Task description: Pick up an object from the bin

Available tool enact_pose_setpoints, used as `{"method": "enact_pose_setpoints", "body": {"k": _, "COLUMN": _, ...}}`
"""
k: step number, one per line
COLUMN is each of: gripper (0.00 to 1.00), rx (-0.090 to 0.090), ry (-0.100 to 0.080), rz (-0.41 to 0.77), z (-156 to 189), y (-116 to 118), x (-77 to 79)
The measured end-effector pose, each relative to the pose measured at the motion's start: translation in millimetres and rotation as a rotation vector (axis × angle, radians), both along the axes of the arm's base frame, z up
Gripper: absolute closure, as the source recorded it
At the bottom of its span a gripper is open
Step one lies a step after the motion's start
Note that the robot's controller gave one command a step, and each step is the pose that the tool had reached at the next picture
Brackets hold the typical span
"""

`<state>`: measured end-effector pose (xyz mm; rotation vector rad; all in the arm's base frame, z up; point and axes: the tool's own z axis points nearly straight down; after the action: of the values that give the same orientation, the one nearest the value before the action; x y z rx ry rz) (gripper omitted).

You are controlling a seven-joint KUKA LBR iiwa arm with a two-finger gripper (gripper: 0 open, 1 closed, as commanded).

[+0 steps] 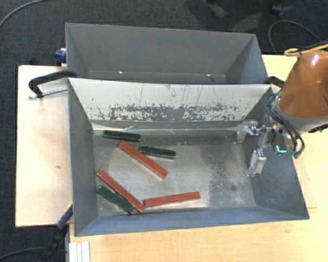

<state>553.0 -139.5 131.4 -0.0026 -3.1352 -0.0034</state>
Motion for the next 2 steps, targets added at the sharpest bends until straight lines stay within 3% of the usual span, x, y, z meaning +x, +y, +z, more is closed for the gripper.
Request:
{"method": "enact_pose_setpoints", "body": {"k": 1, "gripper": 0.0, "rx": 0.004, "ry": -0.004, "rz": 0.542, "z": -62, "y": 126, "x": -34.6}}
{"method": "enact_pose_setpoints", "body": {"k": 2, "gripper": 0.0, "rx": 0.004, "ry": -0.015, "rz": 0.476, "z": -60, "y": 211, "x": -22.2}}
